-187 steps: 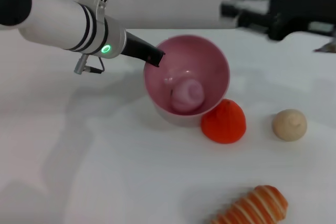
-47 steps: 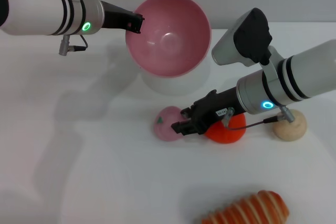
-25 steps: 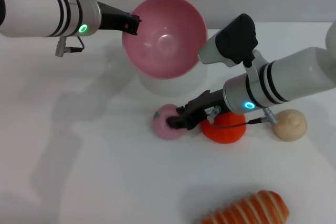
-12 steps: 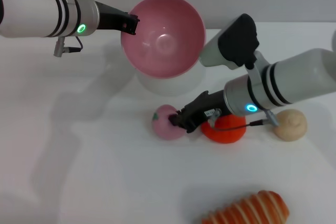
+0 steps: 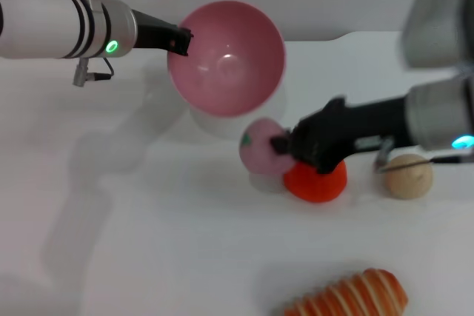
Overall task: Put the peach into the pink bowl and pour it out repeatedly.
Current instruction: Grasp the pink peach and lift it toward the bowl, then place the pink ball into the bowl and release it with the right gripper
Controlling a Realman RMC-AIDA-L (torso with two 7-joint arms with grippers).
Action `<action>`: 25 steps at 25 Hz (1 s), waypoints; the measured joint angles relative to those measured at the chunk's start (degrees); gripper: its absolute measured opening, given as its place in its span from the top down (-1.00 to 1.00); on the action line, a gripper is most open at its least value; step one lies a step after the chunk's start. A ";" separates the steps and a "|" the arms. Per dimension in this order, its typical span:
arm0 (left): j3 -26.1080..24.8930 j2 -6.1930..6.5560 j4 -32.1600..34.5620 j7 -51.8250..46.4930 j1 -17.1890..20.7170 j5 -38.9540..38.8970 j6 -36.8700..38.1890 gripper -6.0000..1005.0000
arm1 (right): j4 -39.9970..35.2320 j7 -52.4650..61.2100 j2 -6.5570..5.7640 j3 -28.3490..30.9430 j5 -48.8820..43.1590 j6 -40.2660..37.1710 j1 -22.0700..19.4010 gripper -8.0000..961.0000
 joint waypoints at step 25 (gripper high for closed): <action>-0.25 -0.34 5.09 -0.78 -0.74 -4.36 -19.01 0.79 | 7.85 -15.60 -0.30 9.09 6.42 5.24 5.29 0.69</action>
